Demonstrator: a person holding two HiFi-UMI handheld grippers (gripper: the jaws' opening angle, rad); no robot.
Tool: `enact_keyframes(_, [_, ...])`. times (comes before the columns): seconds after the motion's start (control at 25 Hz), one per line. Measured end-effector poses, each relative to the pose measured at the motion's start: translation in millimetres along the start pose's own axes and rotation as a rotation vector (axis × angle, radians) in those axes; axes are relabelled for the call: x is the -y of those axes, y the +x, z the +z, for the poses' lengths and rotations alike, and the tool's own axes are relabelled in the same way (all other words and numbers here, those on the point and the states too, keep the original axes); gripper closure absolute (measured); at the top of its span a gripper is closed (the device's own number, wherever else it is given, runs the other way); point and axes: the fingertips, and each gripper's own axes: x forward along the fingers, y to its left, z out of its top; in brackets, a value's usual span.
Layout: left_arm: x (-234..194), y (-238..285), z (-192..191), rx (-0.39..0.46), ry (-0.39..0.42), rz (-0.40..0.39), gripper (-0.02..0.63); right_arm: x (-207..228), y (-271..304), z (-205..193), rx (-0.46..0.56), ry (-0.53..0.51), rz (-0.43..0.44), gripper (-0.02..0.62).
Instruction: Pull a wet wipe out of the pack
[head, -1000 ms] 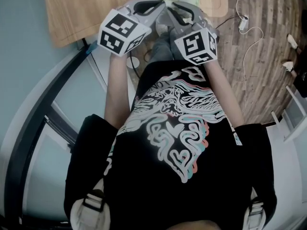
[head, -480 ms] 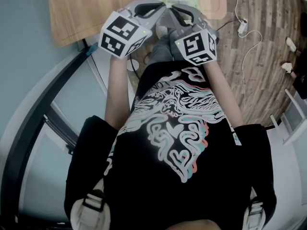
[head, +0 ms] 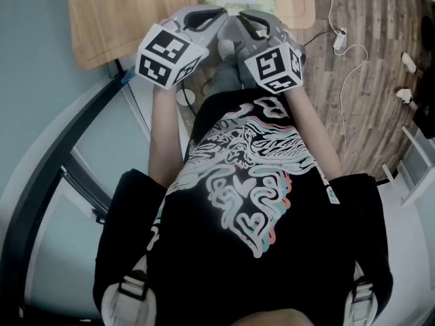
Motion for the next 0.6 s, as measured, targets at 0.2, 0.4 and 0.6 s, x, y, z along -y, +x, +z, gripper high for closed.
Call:
enact_keyframes(0.2, [-2.0, -6.1, 1.7, 0.008, -0.001, 0.010, 0.614, 0.7, 0.5, -1.6, -0.011, -0.004, 0.002, 0.575])
enact_keyframes(0.4, [-12.3, -19.2, 1.4, 0.027, -0.028, 0.033, 0.614, 3.2, -0.3, -13.4, -0.022, 0.026, -0.004, 0.577])
enact_keyframes(0.6, [-18.5, -27.2, -4.7, 0.025, -0.034, 0.052, 0.614, 3.6, -1.6, -14.6, -0.028, 0.027, -0.015, 0.577])
